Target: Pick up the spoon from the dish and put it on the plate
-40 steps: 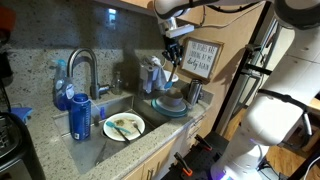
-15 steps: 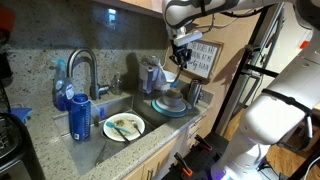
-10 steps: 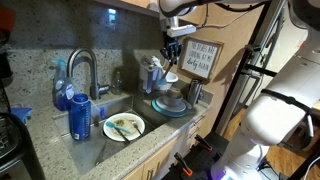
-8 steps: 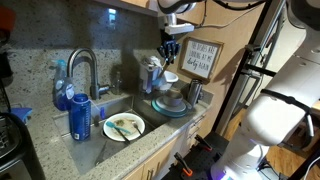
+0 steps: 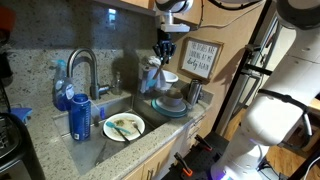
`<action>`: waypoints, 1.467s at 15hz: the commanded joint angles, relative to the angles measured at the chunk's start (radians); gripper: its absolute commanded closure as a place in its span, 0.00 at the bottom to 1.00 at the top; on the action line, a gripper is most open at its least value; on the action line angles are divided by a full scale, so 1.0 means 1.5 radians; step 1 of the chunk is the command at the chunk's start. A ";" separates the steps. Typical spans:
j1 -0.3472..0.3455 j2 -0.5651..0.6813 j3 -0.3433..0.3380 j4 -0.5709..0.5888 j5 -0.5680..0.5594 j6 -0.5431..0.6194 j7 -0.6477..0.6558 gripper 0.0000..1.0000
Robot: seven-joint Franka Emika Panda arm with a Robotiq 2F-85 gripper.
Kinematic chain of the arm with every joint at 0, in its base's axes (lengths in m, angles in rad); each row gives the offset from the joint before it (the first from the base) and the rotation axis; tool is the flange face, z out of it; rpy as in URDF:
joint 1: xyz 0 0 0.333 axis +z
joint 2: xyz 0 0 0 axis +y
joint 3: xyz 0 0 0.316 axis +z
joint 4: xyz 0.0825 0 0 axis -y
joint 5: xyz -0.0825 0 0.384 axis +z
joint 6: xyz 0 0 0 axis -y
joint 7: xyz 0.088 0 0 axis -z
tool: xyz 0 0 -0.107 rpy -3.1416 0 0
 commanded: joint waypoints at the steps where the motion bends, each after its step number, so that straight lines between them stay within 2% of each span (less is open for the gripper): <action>1: -0.008 0.034 -0.002 0.041 -0.020 -0.047 0.015 0.94; 4: -0.011 0.049 -0.008 0.060 -0.026 -0.087 0.002 0.94; 10: -0.019 0.061 -0.027 0.100 0.043 -0.160 -0.074 0.94; 15: -0.034 0.074 -0.046 0.124 0.112 -0.263 -0.126 0.94; 19: -0.042 0.055 -0.057 0.084 0.182 -0.216 -0.172 0.94; 22: -0.034 0.052 -0.049 0.051 0.179 -0.152 -0.184 0.94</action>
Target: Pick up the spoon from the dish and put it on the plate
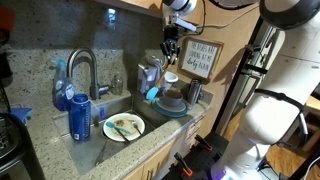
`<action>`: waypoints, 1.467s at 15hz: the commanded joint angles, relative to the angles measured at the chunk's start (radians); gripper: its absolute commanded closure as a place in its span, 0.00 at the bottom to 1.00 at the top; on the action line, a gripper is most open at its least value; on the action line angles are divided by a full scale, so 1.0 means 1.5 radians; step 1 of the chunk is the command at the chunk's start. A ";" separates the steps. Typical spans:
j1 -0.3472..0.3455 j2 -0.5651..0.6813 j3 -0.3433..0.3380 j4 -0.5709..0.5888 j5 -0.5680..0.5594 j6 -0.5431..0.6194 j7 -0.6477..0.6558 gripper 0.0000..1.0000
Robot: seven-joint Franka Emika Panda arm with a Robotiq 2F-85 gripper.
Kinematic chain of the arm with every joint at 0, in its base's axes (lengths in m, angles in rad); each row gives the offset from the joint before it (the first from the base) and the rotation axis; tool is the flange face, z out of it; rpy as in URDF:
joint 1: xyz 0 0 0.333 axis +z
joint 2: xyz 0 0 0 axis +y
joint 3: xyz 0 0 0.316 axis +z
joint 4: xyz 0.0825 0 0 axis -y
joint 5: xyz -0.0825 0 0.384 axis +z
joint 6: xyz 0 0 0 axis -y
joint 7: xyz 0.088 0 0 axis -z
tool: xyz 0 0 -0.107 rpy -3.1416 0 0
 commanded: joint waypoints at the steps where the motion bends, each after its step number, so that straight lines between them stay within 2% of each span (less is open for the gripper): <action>1: 0.004 -0.003 0.010 -0.040 0.014 0.078 -0.027 0.94; 8: 0.030 0.025 0.041 -0.117 0.019 0.247 -0.047 0.94; 15: 0.053 0.072 0.069 -0.128 0.017 0.303 -0.050 0.94; 16: 0.055 0.074 0.071 -0.131 0.014 0.306 -0.048 0.85; 17: 0.057 0.079 0.072 -0.129 0.014 0.307 -0.047 0.49; 18: 0.057 0.081 0.073 -0.130 0.011 0.310 -0.045 0.48; 22: 0.056 0.080 0.073 -0.136 0.006 0.319 -0.041 0.19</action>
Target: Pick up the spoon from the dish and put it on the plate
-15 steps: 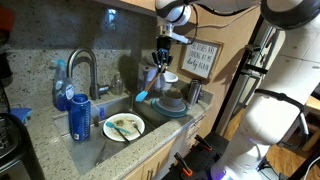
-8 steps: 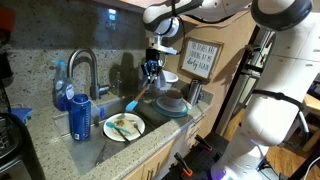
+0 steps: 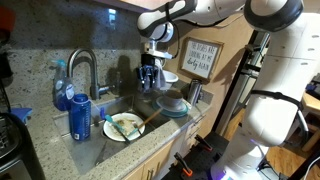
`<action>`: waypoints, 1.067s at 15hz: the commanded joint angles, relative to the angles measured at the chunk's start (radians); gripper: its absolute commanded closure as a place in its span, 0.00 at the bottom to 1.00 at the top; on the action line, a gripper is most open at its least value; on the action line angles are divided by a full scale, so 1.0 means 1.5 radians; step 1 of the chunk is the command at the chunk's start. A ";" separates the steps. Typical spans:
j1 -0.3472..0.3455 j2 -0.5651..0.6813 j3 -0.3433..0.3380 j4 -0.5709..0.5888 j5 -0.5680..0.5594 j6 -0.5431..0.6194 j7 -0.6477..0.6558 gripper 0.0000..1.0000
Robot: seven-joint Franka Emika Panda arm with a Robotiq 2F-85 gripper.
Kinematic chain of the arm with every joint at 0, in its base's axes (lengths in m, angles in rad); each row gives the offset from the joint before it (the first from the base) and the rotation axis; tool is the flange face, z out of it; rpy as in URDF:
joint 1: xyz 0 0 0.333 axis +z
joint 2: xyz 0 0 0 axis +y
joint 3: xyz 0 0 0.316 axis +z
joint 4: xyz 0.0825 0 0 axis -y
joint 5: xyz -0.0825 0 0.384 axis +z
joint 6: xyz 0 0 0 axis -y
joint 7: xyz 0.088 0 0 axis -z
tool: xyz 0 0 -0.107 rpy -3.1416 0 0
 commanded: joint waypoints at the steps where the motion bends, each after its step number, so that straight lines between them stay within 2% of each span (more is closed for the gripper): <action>1: -0.002 -0.008 0.001 -0.009 0.001 0.015 -0.010 0.11; 3: -0.002 -0.011 0.000 -0.012 -0.003 0.020 -0.008 0.00; 10: -0.005 -0.032 -0.004 -0.023 -0.012 0.008 -0.010 0.00; 12: -0.002 -0.043 -0.002 -0.039 -0.023 0.029 -0.017 0.00; 13: -0.003 -0.009 -0.002 -0.003 -0.010 0.006 0.000 0.00; 16: -0.002 -0.018 -0.002 -0.010 -0.013 0.007 -0.001 0.00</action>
